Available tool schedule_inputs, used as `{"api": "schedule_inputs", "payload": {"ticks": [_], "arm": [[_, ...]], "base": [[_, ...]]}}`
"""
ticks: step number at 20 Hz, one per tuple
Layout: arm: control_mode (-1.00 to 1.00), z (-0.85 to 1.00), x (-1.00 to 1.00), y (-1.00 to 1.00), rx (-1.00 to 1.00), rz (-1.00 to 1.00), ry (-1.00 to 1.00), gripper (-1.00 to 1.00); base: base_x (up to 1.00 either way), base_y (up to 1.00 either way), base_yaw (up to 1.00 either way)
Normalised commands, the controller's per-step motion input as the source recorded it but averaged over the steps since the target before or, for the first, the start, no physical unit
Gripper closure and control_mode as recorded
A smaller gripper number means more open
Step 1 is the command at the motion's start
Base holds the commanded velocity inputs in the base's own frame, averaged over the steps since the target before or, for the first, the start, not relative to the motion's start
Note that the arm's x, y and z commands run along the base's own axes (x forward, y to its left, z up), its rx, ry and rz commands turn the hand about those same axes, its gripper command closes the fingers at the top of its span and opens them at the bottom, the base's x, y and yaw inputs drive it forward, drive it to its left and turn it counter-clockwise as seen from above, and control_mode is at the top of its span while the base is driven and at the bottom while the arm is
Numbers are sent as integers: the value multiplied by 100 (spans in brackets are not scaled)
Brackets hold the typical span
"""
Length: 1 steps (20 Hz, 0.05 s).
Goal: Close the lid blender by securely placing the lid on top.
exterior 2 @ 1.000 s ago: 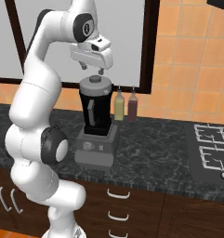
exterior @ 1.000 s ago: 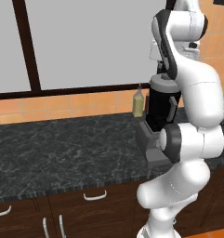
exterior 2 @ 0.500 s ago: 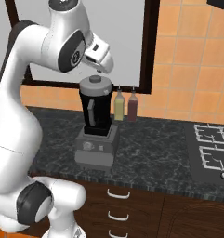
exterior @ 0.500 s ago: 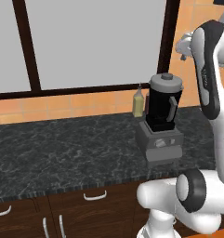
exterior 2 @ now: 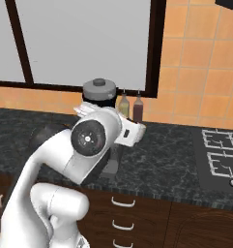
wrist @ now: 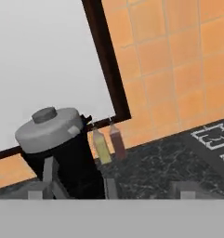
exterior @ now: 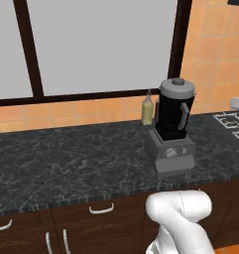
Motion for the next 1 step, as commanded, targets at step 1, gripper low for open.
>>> {"api": "schedule_inputs", "payload": {"ticks": [1], "arm": [[-100,0,-100,-95,13,0,-45,-100]], "base": [[0,0,0]]}}
